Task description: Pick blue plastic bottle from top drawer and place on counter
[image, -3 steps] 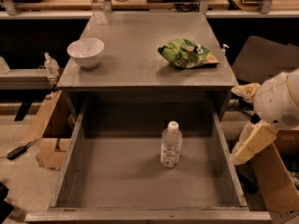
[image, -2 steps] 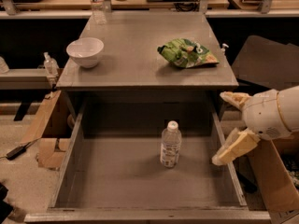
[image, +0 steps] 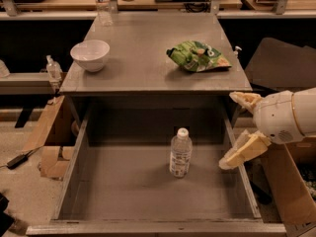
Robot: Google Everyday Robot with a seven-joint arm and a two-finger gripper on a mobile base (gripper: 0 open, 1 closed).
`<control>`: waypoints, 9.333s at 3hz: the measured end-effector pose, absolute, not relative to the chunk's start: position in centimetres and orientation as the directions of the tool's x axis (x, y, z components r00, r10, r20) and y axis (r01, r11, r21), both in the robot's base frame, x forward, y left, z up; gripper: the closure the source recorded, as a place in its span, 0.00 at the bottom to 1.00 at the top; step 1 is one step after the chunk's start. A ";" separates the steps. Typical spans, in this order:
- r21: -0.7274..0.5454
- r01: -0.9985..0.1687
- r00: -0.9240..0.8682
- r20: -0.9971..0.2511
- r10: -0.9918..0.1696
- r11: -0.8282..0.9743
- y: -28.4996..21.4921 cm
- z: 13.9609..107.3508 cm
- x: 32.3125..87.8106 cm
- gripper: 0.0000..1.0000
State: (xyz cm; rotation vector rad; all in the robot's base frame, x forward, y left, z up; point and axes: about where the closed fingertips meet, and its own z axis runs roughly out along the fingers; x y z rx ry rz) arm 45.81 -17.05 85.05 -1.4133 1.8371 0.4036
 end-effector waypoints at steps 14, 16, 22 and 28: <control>-0.192 -0.945 -0.013 -0.787 -0.617 0.266 0.0 98.5 55.5 1.00; -0.195 -0.854 -0.141 -0.805 -0.576 0.482 2.6 104.0 63.3 1.00; -0.005 -0.555 -0.222 -0.963 -0.154 0.832 0.7 104.4 83.3 1.00; -0.092 -0.404 -0.163 -0.972 -0.171 0.910 1.8 93.2 98.5 1.00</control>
Offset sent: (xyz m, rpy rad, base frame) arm 0.0178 0.0423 -0.1106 0.2696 0.0479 0.0294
